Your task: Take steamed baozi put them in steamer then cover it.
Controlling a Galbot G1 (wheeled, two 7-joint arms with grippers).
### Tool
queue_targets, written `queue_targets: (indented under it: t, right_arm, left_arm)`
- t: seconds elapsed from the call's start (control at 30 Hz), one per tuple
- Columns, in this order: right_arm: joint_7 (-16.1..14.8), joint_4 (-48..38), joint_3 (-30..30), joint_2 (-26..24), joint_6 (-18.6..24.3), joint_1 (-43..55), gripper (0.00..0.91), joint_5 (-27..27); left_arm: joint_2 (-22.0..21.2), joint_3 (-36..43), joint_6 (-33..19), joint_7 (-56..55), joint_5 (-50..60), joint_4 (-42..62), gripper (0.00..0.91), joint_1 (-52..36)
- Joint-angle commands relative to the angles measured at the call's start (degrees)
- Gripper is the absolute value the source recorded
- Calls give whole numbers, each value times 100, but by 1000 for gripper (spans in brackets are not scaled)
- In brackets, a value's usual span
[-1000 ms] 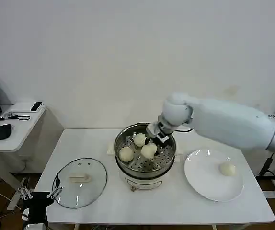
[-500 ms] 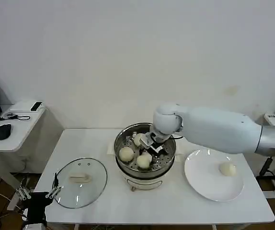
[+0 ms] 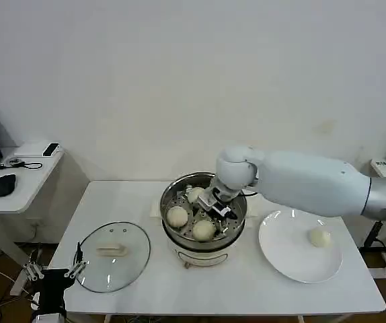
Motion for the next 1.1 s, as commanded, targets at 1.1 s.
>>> queue_targets:
  t: [1.1]
  right_arm:
    - [299, -81, 2251, -3964, -232, -2157, 907, -898]
  left_arm:
    - [406, 352, 61, 71, -48, -2, 907, -209]
